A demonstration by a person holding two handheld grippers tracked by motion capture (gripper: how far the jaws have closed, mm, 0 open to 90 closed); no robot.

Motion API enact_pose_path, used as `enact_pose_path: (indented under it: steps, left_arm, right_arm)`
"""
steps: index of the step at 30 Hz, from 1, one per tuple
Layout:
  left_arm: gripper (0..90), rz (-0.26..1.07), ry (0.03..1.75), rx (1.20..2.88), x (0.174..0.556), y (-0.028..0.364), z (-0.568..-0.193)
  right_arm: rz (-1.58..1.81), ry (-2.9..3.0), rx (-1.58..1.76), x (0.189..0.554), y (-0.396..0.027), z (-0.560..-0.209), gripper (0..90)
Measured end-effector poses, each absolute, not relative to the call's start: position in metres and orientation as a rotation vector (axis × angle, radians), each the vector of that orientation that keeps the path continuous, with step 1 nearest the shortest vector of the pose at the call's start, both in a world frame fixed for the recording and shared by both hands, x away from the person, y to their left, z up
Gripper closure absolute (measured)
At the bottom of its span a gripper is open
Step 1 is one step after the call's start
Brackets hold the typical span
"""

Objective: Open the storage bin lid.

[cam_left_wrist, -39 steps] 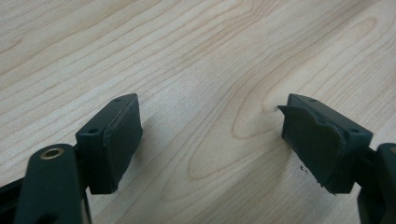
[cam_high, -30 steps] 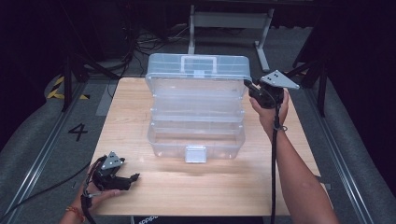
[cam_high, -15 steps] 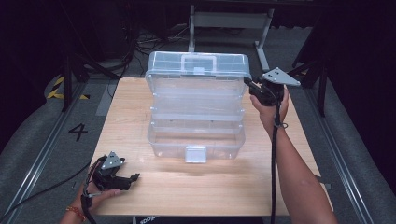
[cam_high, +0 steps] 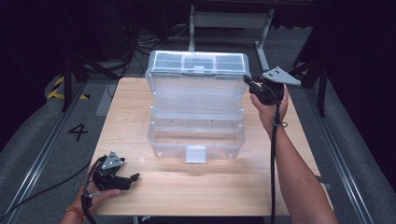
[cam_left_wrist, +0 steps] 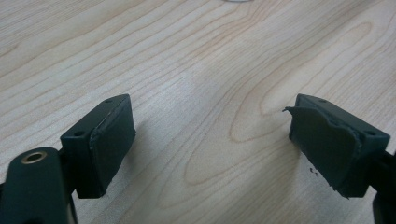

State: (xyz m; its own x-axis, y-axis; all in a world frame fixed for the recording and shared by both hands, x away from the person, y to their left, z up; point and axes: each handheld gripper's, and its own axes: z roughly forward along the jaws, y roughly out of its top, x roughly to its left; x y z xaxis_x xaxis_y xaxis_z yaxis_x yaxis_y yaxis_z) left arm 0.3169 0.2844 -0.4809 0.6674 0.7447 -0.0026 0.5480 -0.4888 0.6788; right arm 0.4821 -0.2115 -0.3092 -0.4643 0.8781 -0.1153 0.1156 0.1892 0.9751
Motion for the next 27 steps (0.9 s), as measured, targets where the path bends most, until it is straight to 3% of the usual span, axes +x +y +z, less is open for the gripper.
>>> enact_pose_path:
  steps: [27]
  left_arm:
    - [14.5, 0.372, 0.997, 2.209, 0.317, 0.283, -0.482]
  right_arm:
    - [1.36, 1.735, 0.982, 0.508, -0.211, -0.305, 76.6]
